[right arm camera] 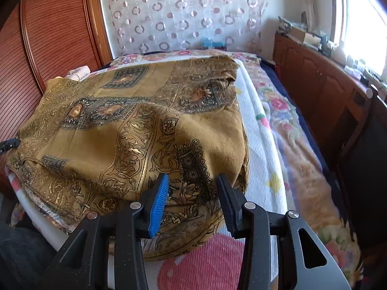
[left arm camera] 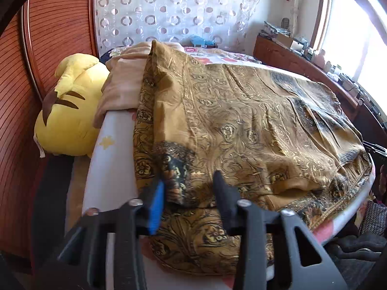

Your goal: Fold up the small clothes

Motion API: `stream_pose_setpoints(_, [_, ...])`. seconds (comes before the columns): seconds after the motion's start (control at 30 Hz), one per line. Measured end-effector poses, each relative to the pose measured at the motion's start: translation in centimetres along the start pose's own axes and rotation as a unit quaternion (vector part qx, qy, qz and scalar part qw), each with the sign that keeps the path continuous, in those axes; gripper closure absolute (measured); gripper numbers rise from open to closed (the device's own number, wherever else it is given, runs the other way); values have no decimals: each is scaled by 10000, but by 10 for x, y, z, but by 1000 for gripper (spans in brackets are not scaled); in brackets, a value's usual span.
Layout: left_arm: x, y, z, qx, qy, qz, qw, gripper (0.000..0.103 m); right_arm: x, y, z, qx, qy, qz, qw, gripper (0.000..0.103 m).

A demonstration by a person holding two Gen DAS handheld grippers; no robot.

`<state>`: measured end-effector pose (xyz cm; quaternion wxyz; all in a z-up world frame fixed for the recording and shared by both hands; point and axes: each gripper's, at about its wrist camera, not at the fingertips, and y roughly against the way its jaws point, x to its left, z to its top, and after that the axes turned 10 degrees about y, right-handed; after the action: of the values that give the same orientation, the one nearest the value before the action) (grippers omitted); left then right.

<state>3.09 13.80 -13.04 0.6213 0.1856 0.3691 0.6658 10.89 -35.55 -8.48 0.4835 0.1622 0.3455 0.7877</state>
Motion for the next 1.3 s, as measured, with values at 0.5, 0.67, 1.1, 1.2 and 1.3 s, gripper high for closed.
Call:
stream_pose_setpoints(0.5, [7, 40, 0, -208, 110, -198, 9995, 98, -3, 3, -3, 5, 165, 3, 9999, 60])
stream_pose_setpoints(0.67, [10, 23, 1, -35, 180, 81, 9998, 72, -3, 3, -3, -15, 178, 2, 9998, 60])
stream_pose_setpoints(1.1, [23, 2, -6, 113, 341, 316, 9989, 48, -4, 5, -6, -87, 233, -23, 9997, 58])
stream_pose_setpoints(1.2, [23, 2, -5, 30, 370, 250, 9990, 48, -4, 6, -7, -111, 240, -20, 9996, 57])
stream_pose_setpoints(1.3, [21, 0, -1, 86, 380, -47, 9992, 75, -5, 6, -8, -147, 233, -7, 9996, 57])
